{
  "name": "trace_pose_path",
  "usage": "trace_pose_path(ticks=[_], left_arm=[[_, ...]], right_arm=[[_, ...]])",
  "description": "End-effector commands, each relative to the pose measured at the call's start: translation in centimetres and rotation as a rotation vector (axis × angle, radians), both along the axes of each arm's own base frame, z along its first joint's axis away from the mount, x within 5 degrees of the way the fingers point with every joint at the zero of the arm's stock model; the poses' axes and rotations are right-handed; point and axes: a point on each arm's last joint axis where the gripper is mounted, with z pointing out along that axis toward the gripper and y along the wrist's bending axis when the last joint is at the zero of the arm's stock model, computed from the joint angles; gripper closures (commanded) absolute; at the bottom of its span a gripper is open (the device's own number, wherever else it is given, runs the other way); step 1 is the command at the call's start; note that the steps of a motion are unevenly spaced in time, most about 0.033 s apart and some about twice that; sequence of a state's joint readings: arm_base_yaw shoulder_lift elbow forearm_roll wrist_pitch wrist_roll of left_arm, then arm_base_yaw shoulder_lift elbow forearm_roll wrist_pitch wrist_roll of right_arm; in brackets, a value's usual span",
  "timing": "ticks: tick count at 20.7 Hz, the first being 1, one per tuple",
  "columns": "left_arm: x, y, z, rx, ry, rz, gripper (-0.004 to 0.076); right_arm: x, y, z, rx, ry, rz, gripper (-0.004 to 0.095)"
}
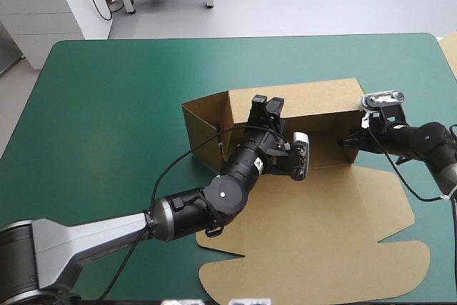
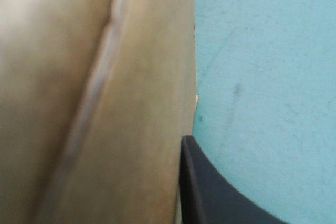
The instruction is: Fold the box
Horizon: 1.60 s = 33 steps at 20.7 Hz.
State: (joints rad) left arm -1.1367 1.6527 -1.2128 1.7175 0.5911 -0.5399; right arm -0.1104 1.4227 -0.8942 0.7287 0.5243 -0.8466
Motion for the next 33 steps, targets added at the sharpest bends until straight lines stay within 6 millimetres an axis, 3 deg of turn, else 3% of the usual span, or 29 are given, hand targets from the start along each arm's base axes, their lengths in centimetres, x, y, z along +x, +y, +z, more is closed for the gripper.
trace_pose_path(ticks=[1,5,6,9,16,23,26,29,33], left_arm=[[-2.0,1.1,5.1,-0.107,-0.119,-0.023,0.0337],[-4.7,1.8,7.4,-0.187,-0.133,-0.052,0.0363],[-5.1,2.2,7.9,-0.213,-0.125,-0.035,0.0416],[-4.7,4.6,9.3,-0.290,-0.093,0.087,0.0726],[-1.4,10.7,12.0,-0.400,-0.098,0.269,0.0721],[3.9,21.7,12.3,-0.703,0.115,0.634,0.0721],[5.2,25.3,11.2,-0.812,0.239,0.775,0.0721],[5.6,27.3,10.3,-0.846,0.337,0.852,0.0721],[5.3,29.2,9.0,-0.833,0.469,0.977,0.0721]], right_arm=[[0.1,0.2,1.0,0.056,-0.020,-0.033,0.0907],[0.2,0.1,1.0,0.064,-0.022,-0.055,0.0906],[0.1,0.1,1.1,0.065,-0.022,-0.054,0.0906],[-0.2,0.2,1.9,0.058,-0.033,-0.031,0.0907],[-0.4,0.3,5.5,0.043,0.022,-0.006,0.0905],[-1.1,1.5,9.5,0.121,0.128,0.049,0.0905],[-1.4,3.6,9.4,0.039,0.191,0.113,0.0905],[-1.1,5.3,8.4,-0.065,0.244,0.124,0.0905],[1.6,6.2,7.3,-0.044,0.292,0.088,0.0905]])
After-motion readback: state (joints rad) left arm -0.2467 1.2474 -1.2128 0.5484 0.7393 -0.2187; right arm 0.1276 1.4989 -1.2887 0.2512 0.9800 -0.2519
